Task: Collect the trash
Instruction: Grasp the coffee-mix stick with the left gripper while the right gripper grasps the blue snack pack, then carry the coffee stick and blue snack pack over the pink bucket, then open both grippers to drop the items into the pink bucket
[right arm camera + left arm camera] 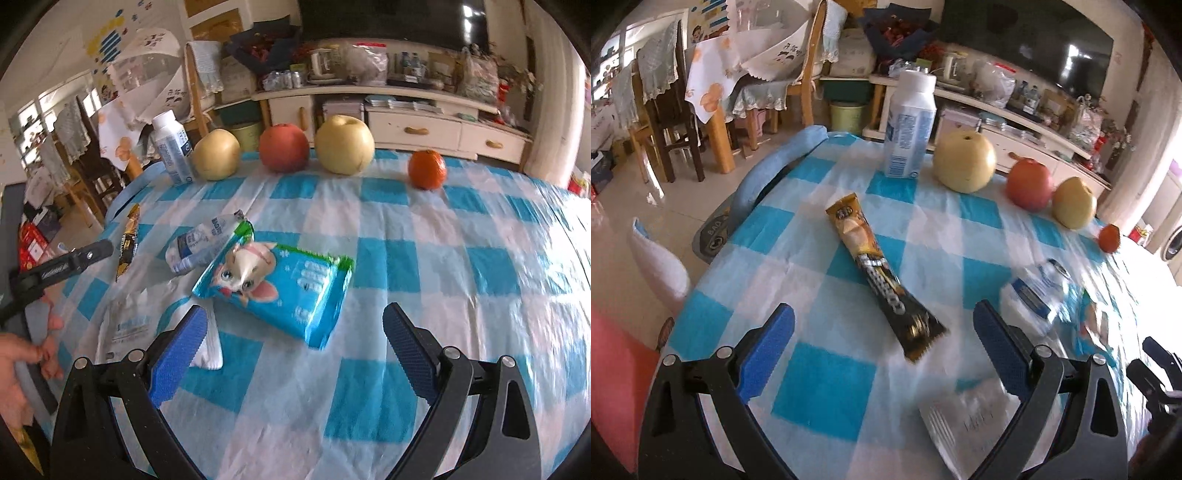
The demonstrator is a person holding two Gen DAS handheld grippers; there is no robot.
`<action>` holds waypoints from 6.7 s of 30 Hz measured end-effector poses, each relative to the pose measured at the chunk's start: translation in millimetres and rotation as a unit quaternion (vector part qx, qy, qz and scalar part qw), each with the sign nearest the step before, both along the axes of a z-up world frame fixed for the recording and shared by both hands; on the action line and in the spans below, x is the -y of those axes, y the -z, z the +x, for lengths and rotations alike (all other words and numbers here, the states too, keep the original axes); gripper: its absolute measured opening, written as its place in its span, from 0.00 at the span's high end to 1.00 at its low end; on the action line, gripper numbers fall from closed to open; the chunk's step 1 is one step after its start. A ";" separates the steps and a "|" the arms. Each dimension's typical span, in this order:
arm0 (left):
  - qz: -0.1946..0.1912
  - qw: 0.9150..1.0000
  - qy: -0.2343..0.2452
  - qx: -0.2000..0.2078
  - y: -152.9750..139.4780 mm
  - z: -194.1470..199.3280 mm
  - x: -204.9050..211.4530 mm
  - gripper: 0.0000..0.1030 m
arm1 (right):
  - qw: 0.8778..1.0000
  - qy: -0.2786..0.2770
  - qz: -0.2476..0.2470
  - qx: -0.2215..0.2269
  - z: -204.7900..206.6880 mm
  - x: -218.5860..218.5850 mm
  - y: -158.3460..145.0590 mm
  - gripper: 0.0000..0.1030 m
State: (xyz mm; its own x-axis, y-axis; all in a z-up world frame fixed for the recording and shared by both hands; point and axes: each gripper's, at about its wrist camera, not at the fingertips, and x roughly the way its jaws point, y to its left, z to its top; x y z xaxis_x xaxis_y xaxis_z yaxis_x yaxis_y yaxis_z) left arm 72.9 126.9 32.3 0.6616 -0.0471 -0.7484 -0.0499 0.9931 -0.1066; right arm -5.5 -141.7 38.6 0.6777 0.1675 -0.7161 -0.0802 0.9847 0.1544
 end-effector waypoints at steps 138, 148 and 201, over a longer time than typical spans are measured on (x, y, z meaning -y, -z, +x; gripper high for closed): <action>0.062 0.980 -0.092 0.162 -99.7 -148.8 -177.3 0.79 | 0.984 -0.174 -0.013 0.043 -108.5 -232.8 -37.4 0.50; 0.052 0.975 -0.150 0.153 -102.1 -155.5 -230.4 0.79 | 0.968 -0.243 -0.020 0.056 -102.9 -314.4 -49.4 0.50; 0.124 0.966 -0.192 0.122 -102.3 -143.9 -239.9 0.11 | 0.964 -0.255 -0.035 0.061 -99.6 -355.4 -31.8 0.17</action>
